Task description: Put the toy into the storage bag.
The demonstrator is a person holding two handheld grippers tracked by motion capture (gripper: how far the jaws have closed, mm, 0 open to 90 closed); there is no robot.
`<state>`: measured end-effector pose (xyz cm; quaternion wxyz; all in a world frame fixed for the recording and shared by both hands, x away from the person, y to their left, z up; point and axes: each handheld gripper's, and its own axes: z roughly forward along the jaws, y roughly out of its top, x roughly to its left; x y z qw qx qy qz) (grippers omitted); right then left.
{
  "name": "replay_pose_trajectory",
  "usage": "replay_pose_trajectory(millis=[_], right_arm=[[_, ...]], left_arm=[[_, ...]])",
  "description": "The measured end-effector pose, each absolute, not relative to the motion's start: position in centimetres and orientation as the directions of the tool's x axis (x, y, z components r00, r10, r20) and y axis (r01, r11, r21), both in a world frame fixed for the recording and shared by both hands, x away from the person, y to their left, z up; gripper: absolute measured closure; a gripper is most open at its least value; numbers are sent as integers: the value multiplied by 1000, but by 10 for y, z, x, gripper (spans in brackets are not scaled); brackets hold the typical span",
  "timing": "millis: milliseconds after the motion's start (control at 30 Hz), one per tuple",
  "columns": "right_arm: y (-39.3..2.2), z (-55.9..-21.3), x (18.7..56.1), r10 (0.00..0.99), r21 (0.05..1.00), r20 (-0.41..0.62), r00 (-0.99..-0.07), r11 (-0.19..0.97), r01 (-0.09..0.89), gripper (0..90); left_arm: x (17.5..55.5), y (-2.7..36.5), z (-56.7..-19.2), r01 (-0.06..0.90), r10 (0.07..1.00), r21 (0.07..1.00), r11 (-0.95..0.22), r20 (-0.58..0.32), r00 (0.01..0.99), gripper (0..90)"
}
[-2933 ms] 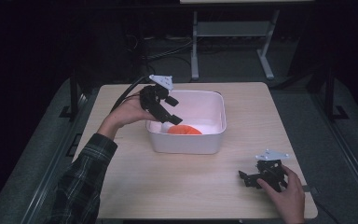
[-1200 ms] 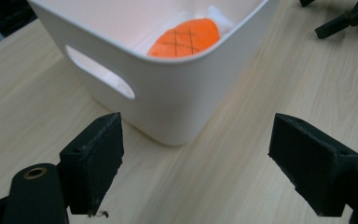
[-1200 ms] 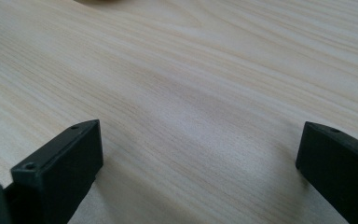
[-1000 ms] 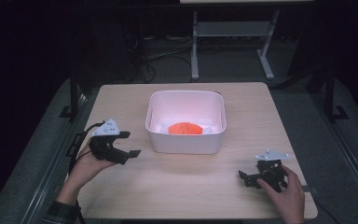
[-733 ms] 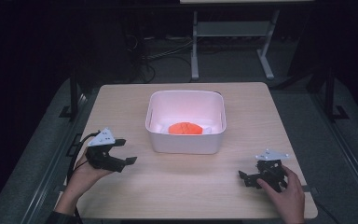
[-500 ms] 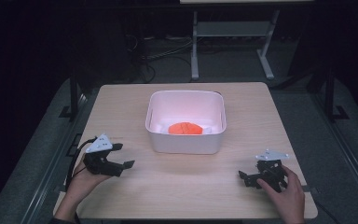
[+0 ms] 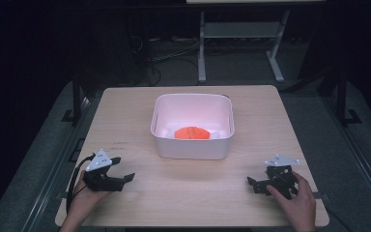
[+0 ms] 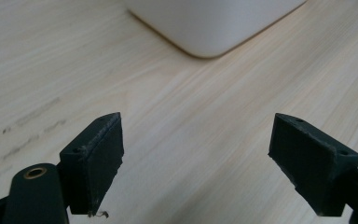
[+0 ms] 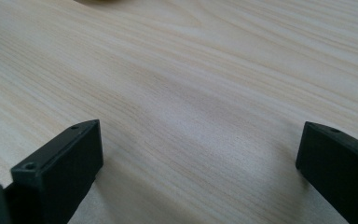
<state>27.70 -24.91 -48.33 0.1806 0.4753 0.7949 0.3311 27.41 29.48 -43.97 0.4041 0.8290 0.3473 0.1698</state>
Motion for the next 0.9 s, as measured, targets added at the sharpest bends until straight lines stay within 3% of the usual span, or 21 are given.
replay_pose_trajectory(millis=[467, 900], right_arm=[[-249, -483, 277, 876, 697, 29, -481, 327, 638, 0], [-249, -483, 277, 876, 698, 31, -481, 325, 638, 0]], left_arm=[[263, 298, -473, 508, 742, 719, -475, 16, 670, 162], [263, 298, -474, 514, 747, 722, -464, 7, 665, 135]])
